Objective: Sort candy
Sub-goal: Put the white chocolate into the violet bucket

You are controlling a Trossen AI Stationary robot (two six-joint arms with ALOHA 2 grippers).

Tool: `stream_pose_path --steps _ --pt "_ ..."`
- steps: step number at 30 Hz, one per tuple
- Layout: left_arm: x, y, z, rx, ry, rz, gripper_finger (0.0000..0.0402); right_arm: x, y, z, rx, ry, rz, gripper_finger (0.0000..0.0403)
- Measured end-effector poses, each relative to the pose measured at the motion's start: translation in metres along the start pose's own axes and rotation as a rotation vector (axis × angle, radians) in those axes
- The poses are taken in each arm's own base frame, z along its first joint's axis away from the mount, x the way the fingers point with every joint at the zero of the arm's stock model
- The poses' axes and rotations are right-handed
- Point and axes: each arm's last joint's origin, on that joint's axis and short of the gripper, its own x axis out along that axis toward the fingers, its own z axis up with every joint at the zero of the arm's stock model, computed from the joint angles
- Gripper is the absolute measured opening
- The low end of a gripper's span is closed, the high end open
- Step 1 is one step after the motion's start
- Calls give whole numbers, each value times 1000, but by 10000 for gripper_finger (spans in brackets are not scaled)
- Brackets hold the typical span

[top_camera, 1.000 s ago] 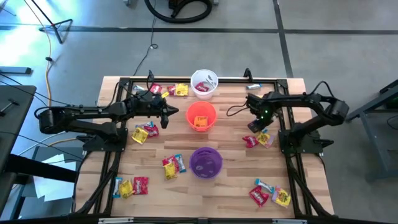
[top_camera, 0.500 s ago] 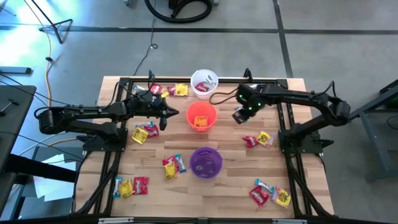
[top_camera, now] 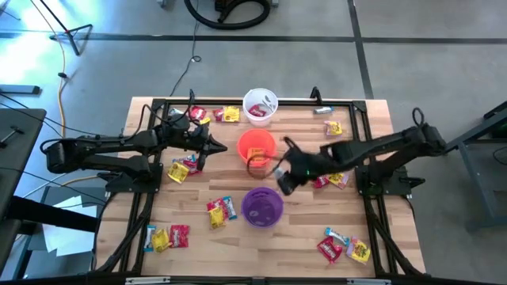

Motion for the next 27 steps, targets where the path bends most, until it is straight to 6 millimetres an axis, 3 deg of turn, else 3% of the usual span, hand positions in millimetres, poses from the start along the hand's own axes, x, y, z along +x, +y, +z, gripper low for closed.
stream_pose_path --steps 5,11,18,27 --pt "0 0 0 -2 2 8 0 30 21 -15 -28 34 -23 28" --pt "0 0 -1 -48 5 8 0 80 28 -20 -34 132 -78 28" --pt "0 1 -4 -20 35 10 0 124 39 -22 2 235 -83 28" --pt "0 1 -3 9 31 10 0 157 41 -24 70 311 -160 28"
